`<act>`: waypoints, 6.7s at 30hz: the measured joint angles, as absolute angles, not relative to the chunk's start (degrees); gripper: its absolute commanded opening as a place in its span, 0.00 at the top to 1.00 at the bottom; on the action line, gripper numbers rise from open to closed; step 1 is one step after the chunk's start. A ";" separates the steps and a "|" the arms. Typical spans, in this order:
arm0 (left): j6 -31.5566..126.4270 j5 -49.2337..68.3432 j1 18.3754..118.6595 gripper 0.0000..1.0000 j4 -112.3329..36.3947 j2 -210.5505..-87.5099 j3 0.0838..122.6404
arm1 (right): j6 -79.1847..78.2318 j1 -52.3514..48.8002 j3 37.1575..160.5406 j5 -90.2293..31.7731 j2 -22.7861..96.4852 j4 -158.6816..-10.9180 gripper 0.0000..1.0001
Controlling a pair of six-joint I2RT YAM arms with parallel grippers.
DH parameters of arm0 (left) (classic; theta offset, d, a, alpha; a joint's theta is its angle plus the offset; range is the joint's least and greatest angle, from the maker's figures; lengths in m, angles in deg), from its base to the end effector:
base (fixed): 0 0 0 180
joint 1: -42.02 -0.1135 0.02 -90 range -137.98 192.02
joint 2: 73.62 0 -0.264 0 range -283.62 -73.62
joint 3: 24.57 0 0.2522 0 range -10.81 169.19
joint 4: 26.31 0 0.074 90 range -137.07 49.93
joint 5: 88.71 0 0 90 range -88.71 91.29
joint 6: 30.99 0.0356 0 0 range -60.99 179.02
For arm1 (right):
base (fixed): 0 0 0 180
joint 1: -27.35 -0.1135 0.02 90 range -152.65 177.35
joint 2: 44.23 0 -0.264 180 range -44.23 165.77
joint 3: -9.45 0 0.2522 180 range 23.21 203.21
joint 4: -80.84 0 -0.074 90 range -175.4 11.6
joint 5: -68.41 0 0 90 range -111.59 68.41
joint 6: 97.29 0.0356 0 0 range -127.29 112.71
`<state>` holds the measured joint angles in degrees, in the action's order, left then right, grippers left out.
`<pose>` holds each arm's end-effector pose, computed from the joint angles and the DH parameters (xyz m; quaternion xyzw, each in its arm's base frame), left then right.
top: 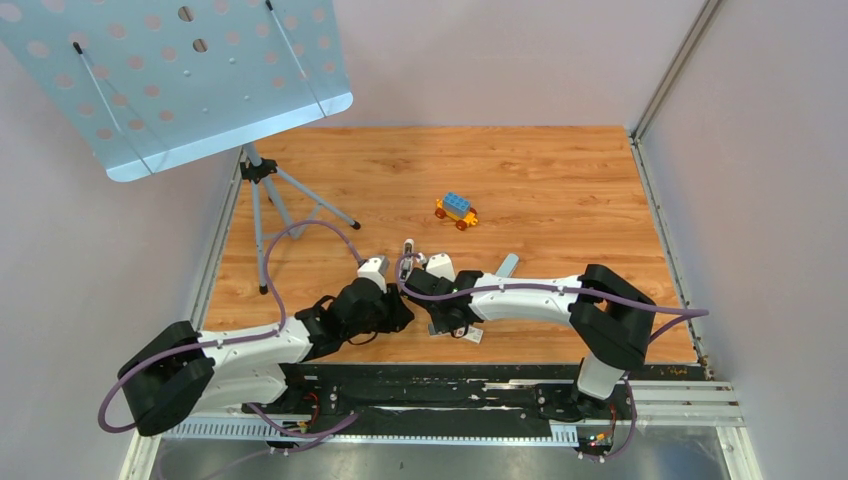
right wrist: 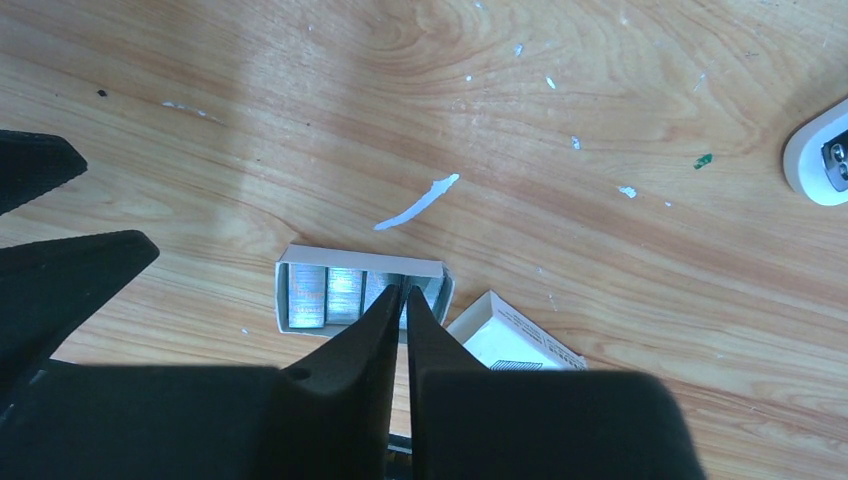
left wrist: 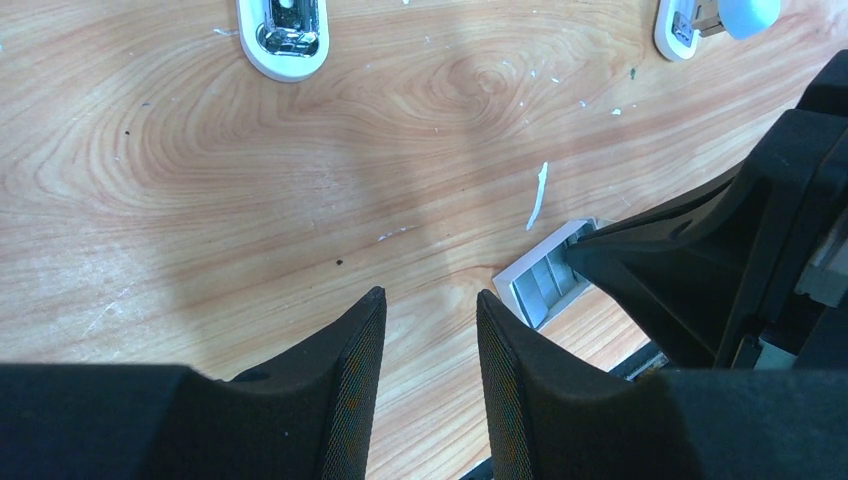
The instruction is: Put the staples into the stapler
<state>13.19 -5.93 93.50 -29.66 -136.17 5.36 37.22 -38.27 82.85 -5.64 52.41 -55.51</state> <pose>0.1276 -0.1531 0.1476 0.0153 0.8894 -0.3032 0.3416 0.1430 0.2917 0.1767 -0.1504 0.9589 0.0848 0.2250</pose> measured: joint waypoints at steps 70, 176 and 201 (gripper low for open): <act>-8.77 34.35 80.34 0.58 30.16 -135.16 -2.86 | 55.67 -22.97 48.73 -41.75 14.71 -126.98 1.00; 30.37 -9.38 80.89 0.67 -61.68 -147.40 22.36 | 39.73 -22.76 50.72 -13.03 -13.80 -78.22 0.00; 30.59 -8.33 80.89 0.78 -62.97 -147.14 22.58 | 39.80 -22.76 50.72 -12.00 -14.58 -77.17 0.00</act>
<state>30.59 -8.33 80.89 -62.97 -147.14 22.58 39.80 -22.76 50.72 -12.00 -14.58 -77.17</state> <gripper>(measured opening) 0.248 0.997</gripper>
